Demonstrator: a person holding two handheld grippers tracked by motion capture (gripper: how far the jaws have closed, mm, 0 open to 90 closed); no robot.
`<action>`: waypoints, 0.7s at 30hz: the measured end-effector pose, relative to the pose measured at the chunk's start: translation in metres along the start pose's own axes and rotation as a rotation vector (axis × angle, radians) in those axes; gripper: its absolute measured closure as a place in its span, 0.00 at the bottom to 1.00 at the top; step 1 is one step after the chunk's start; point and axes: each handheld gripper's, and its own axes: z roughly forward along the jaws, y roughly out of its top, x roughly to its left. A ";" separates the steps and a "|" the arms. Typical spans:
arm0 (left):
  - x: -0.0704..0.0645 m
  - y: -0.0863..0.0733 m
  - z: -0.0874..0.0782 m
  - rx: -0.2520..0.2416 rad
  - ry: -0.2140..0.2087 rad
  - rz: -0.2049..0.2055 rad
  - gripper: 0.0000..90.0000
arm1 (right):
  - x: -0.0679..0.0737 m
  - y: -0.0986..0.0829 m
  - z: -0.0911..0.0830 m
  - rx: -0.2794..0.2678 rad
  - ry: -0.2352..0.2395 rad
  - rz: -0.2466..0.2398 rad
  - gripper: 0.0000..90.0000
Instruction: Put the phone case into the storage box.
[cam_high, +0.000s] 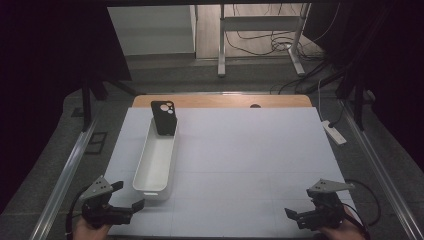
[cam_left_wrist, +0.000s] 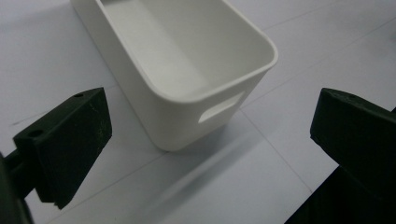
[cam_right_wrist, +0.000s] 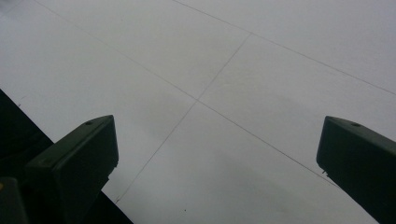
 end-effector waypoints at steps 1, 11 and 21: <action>-0.001 -0.001 0.000 0.004 0.002 0.001 0.00 | 0.000 0.000 0.000 -0.002 0.001 -0.004 0.00; -0.007 -0.012 0.005 0.065 0.003 0.006 0.00 | 0.000 0.000 0.001 0.000 0.003 -0.003 0.00; -0.010 -0.021 0.004 0.098 0.018 -0.001 0.00 | 0.000 0.000 0.001 0.002 0.002 -0.007 0.00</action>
